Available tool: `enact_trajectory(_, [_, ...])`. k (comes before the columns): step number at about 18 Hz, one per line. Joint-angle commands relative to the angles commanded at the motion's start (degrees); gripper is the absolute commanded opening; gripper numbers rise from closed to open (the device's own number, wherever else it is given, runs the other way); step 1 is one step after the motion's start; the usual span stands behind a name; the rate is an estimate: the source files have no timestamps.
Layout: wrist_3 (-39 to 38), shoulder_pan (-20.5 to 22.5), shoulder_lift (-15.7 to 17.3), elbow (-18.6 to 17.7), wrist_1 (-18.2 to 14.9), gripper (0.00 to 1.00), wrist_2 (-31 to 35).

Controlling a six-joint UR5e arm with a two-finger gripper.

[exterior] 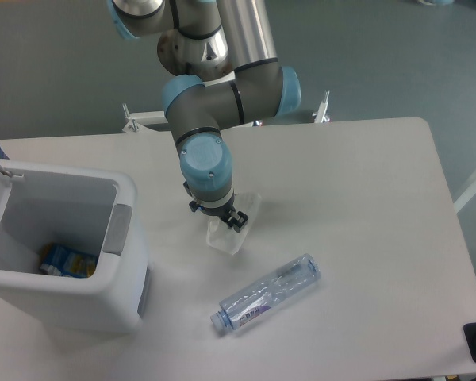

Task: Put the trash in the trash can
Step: 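Move the gripper over the white tissue and lower onto it, then close the gripper on the white tissue and lift it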

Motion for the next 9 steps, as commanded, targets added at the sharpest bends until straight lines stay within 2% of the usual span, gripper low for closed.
enact_trajectory(6, [0.0, 0.4, 0.2, 2.5, -5.0, 0.0, -0.4])
enact_trajectory(9, [0.0, 0.4, 0.2, 3.5, -5.9, 0.0, -0.7])
